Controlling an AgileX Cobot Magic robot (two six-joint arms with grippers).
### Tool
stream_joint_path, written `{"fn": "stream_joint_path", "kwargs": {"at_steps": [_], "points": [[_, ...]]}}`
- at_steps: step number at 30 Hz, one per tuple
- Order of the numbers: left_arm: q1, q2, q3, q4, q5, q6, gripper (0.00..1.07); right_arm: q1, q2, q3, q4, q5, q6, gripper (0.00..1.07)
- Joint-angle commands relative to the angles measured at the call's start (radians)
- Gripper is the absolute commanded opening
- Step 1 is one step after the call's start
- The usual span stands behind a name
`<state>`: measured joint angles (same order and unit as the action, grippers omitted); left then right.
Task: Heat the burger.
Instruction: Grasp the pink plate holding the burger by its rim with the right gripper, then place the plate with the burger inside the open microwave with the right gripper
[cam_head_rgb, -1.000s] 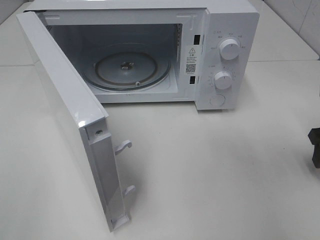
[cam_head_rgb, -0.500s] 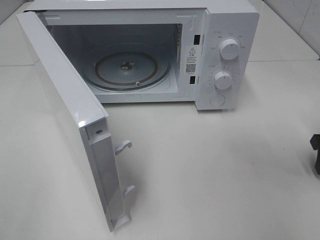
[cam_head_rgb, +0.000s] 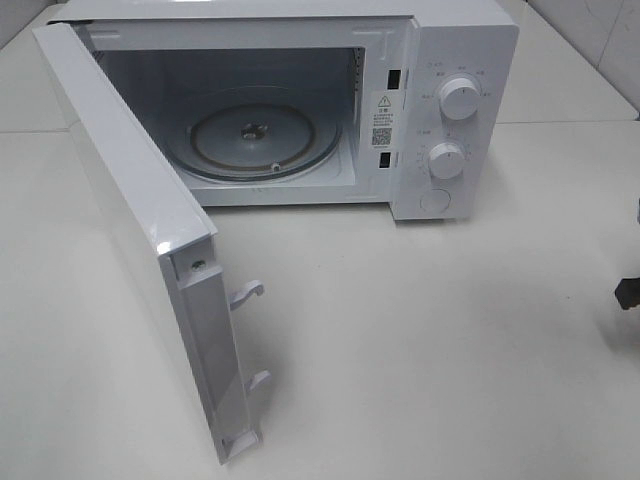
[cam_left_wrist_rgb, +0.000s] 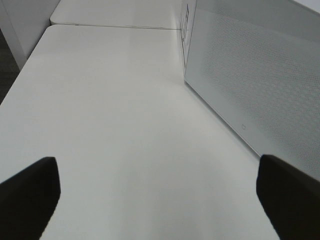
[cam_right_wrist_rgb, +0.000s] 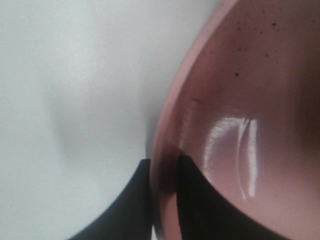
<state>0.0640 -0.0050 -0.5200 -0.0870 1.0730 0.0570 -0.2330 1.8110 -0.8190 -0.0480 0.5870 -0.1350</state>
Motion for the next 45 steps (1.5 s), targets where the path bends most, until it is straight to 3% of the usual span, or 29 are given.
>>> {"fn": "stream_joint_path", "kwargs": {"at_steps": [1, 18, 22, 36, 45], "points": [[0.001, -0.014, 0.003, -0.005, -0.002, -0.005, 1.00, -0.005, 0.005, 0.003, 0.013, 0.004, 0.022, 0.00], [0.001, -0.014, 0.003, -0.005, -0.002, -0.005, 1.00, 0.000, 0.004, 0.003, 0.021, 0.018, 0.075, 0.00], [0.001, -0.014, 0.003, -0.005, -0.002, -0.005, 1.00, 0.049, -0.026, 0.003, -0.003, 0.042, 0.078, 0.00], [0.001, -0.014, 0.003, -0.005, -0.002, -0.005, 1.00, 0.322, -0.217, 0.013, -0.228, 0.240, 0.235, 0.00], [0.001, -0.014, 0.003, -0.005, -0.002, -0.005, 1.00, 0.566, -0.428, 0.159, -0.291, 0.278, 0.255, 0.00]]}}
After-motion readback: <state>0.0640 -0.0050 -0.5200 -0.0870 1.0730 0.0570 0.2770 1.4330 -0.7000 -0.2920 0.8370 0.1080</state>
